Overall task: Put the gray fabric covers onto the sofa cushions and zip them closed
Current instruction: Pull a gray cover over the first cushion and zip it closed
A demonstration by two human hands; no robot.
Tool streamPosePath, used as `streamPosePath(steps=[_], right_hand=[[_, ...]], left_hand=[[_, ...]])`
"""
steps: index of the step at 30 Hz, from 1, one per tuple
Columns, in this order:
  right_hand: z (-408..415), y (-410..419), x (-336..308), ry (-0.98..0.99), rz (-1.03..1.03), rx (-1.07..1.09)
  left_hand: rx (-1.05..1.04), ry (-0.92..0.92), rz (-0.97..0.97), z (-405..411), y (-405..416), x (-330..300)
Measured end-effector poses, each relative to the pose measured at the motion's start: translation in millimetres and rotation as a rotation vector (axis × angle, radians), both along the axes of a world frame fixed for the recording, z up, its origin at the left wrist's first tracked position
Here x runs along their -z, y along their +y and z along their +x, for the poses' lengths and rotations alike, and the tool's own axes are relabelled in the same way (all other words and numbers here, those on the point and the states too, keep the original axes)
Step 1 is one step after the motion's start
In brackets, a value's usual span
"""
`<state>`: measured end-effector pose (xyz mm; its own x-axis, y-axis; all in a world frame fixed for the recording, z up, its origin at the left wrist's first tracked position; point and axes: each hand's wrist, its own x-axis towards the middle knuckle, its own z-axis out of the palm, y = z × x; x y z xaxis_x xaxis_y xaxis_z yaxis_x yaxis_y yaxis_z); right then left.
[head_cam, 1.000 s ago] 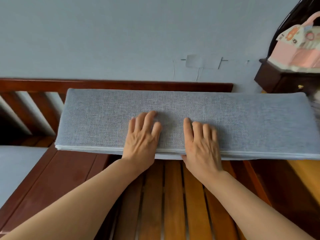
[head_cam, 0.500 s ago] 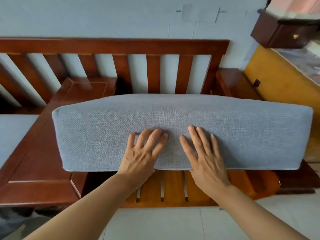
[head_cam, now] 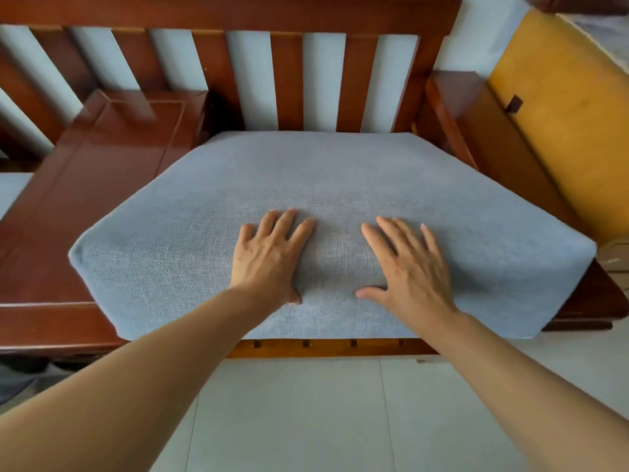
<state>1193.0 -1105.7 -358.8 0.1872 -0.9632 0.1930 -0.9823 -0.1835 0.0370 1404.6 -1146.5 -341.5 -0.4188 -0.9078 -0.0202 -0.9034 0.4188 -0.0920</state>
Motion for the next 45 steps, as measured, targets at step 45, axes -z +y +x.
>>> streamPosePath(steps=[45], right_hand=[[35,34,161,0.025,0.797,-0.035]], left_hand=[[-0.091,0.027,0.586,-6,58,175]])
